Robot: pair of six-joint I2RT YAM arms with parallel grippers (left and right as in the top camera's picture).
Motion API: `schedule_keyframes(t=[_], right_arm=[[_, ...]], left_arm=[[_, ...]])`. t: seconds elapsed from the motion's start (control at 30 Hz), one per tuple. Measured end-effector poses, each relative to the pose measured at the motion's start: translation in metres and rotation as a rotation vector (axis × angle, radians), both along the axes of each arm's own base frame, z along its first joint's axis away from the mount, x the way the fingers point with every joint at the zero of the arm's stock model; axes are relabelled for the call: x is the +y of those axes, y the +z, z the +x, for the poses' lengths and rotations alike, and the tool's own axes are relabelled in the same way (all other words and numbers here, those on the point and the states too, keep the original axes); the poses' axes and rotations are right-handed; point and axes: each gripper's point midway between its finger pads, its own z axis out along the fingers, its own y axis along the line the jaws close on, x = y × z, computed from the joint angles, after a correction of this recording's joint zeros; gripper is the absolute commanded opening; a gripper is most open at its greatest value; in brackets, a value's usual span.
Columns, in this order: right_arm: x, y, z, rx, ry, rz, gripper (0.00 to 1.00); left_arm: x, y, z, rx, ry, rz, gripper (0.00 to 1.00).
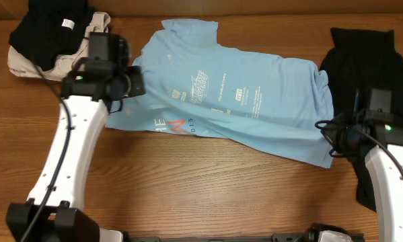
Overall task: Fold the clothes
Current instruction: 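Fold the near hem upward toward the collar with both grippers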
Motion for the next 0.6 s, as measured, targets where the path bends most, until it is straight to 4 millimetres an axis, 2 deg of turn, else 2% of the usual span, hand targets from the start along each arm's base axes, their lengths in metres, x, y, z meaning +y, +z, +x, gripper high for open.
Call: schedule_keyframes(t=[0.13, 0.37, 0.6], right_arm=[[-0.006, -0.010, 0.016, -0.002, 0.009, -0.022, 0.04], [-0.016, -0.028, 0.036, 0.004, 0.019, -0.053, 0.04], [-0.034, -0.042, 0.043, 0.017, -0.017, -0.050, 0.04]], left_arm=[[-0.015, -0.019, 0.009, 0.022, -0.030, 0.028, 0.04], [-0.013, -0.066, 0.034, 0.069, -0.014, 0.068, 0.04], [-0.014, -0.084, 0.057, 0.032, -0.004, 0.078, 0.04]])
